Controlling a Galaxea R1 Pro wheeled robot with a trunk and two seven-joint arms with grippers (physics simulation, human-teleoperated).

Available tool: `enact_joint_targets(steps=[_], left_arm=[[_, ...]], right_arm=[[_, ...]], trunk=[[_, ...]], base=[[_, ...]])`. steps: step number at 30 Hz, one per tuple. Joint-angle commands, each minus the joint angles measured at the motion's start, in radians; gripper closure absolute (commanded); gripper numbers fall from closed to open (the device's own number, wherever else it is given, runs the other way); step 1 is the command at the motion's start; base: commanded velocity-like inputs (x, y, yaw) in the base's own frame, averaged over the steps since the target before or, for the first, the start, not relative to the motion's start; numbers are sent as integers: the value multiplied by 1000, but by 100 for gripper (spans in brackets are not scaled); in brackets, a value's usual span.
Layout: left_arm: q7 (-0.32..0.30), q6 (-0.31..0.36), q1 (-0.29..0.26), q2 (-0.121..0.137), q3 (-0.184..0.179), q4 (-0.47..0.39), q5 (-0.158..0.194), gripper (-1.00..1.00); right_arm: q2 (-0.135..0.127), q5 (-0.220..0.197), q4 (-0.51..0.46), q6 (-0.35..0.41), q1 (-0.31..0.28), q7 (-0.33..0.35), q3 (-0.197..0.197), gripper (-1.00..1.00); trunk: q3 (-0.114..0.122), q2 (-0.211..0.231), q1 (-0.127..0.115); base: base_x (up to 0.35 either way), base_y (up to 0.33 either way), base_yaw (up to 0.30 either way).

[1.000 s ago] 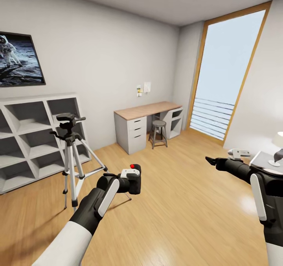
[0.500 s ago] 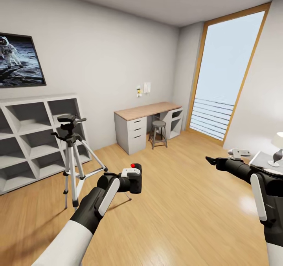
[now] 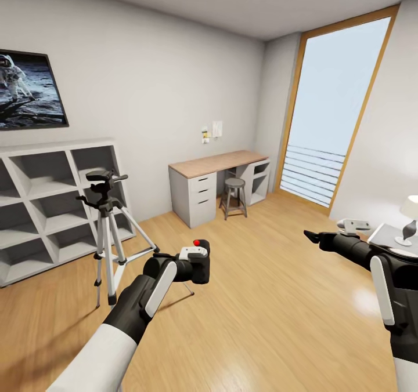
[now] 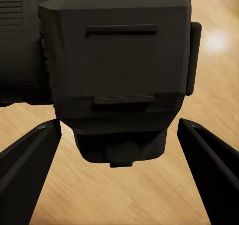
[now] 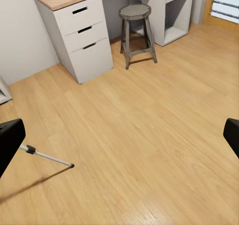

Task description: Attach the digital camera to the camera tripod in the bedroom.

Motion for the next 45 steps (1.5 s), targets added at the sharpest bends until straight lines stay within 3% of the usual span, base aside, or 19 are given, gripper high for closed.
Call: enact_joint_targets(steps=[1, 25, 45], left_arm=[[11, 4, -1, 0, -1, -1, 11, 100], [21, 3, 4, 2, 0, -18, 7, 100], [16, 3, 8, 13, 8, -21, 6, 100]], right_arm=[[0, -5, -1, 6, -1, 1, -1, -100], [3, -5, -1, 12, -1, 1, -1, -100], [2, -5, -1, 16, -1, 1, 0, -100]], trunk=[[-2, -2, 1], [-2, -2, 1], [-2, -2, 1]], base=[[0, 0, 0], [1, 0, 0], [263, -140, 0]])
